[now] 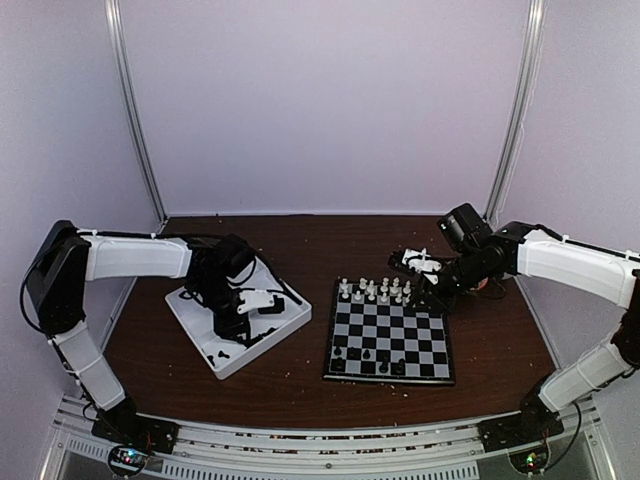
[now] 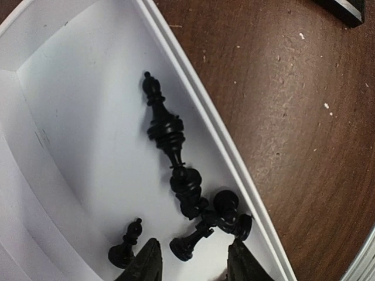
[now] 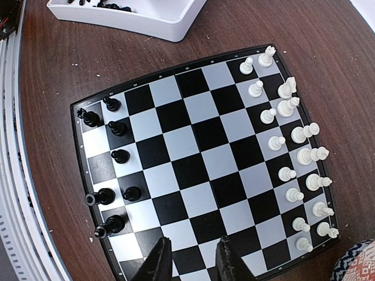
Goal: Set up the chess pieces on the board
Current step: Pick up the rook from the storage box.
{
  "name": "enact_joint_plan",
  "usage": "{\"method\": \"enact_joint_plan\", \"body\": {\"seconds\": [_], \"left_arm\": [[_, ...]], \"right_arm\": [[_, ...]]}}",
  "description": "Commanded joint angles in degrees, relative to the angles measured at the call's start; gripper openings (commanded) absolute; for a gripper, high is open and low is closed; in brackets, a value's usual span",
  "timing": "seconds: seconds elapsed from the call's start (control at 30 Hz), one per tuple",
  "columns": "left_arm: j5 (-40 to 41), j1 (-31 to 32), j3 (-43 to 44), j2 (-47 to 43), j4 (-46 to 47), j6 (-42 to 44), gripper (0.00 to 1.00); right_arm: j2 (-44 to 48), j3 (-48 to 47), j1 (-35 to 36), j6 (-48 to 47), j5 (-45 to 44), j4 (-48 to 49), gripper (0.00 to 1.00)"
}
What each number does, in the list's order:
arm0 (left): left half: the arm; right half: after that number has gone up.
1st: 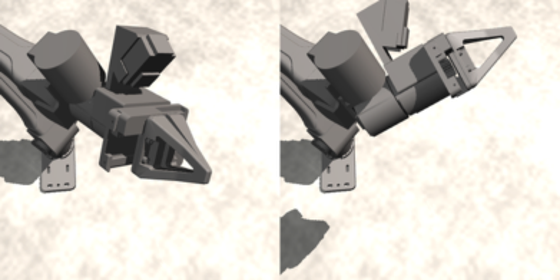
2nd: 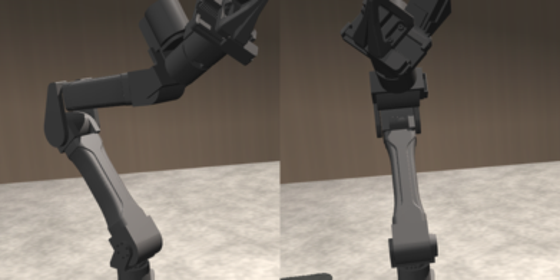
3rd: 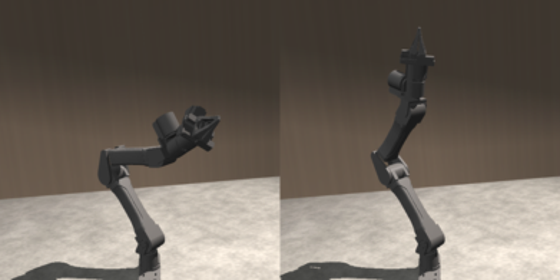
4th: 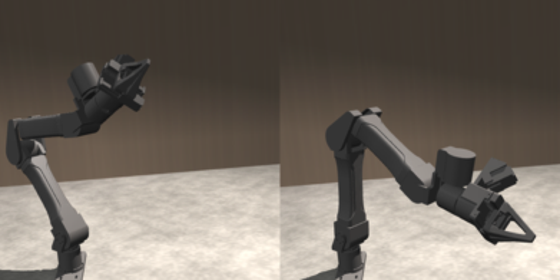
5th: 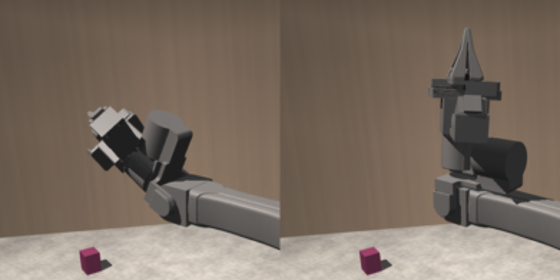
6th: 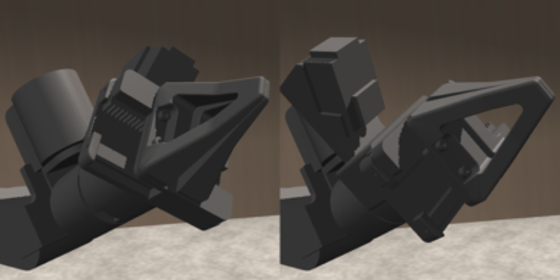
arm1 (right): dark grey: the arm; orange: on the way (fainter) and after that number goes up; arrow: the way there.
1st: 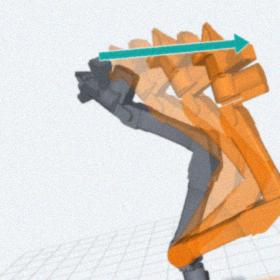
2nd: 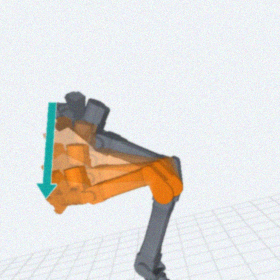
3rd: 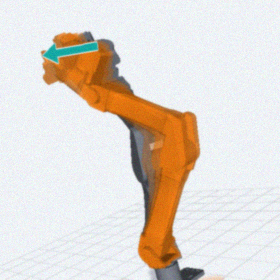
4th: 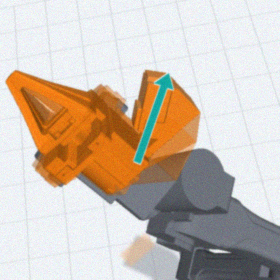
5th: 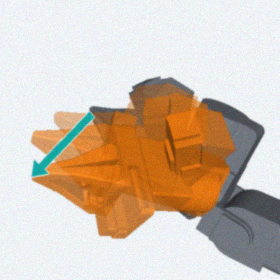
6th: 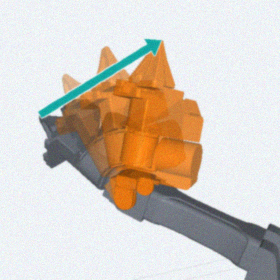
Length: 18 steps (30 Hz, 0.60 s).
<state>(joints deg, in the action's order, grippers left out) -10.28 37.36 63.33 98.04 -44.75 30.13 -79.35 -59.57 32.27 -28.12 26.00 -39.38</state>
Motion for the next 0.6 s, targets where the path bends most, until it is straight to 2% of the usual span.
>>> {"method": "enact_joint_plan", "body": {"seconds": [0.0, 0.57], "left_arm": [[-0.1, -0.4, -2.9, -4.1, 2.9, 2.9, 0.4], [2.0, 1.8, -2.3, 1.9, 1.8, 4.5, 0.36]], "right_arm": [[-0.4, 0.6, -0.5, -0.3, 0.9, -0.5, 0.27], [-1.4, 0.3, -0.8, -0.5, 1.8, -1.1, 0.27]]}}
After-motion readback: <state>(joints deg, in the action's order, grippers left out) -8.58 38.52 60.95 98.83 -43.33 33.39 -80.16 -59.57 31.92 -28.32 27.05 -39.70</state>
